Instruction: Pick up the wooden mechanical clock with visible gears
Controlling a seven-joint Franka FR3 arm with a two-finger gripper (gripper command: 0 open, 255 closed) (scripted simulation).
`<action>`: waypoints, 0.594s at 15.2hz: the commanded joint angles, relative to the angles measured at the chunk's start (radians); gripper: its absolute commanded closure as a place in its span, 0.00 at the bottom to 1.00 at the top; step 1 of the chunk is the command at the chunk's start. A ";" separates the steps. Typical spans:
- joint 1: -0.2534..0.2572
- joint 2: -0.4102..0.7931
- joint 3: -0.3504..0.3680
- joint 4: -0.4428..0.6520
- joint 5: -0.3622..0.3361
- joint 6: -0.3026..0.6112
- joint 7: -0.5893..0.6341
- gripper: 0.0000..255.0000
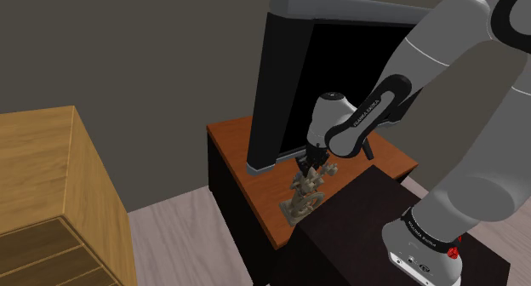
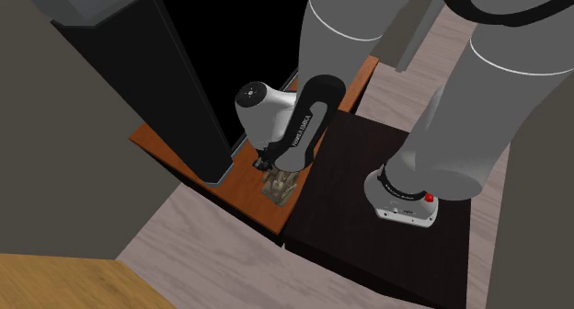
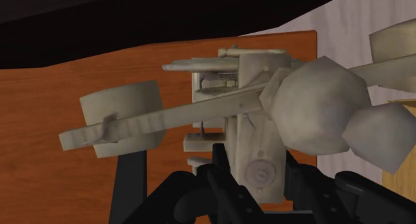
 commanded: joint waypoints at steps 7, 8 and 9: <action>-0.017 -0.128 0.038 -0.017 0.089 -0.109 -0.066 1.00; -0.017 -0.146 0.040 -0.018 0.100 -0.125 -0.074 1.00; -0.016 -0.164 0.042 -0.018 0.111 -0.142 -0.082 1.00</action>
